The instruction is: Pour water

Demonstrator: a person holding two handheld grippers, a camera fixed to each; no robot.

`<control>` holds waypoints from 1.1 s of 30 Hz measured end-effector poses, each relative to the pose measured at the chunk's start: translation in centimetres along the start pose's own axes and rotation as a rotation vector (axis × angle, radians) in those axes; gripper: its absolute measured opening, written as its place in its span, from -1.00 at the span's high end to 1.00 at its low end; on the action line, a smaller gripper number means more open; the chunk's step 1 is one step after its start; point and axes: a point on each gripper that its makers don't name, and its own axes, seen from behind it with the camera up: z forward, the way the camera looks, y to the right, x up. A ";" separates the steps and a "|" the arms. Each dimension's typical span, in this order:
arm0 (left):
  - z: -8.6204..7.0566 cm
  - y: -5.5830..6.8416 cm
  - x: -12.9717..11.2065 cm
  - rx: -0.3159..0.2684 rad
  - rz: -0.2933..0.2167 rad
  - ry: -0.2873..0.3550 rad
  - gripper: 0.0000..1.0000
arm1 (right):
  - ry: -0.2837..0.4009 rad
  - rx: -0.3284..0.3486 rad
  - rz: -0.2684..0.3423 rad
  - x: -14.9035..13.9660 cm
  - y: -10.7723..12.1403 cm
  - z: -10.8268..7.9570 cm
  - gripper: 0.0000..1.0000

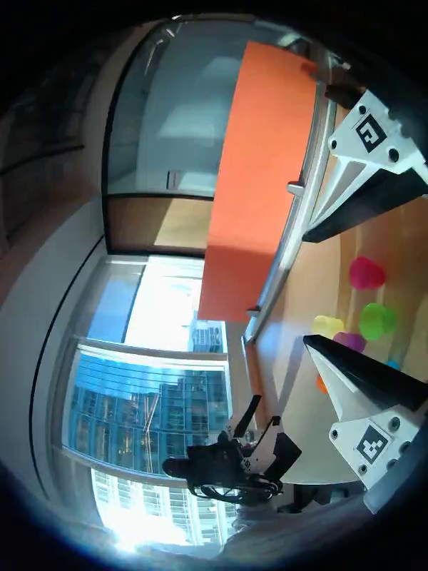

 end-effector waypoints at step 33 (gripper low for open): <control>3.0 6.6 -9.8 -0.178 0.036 -0.196 -0.92 | -0.122 0.134 -0.049 -5.3 -2.0 2.2 -1.00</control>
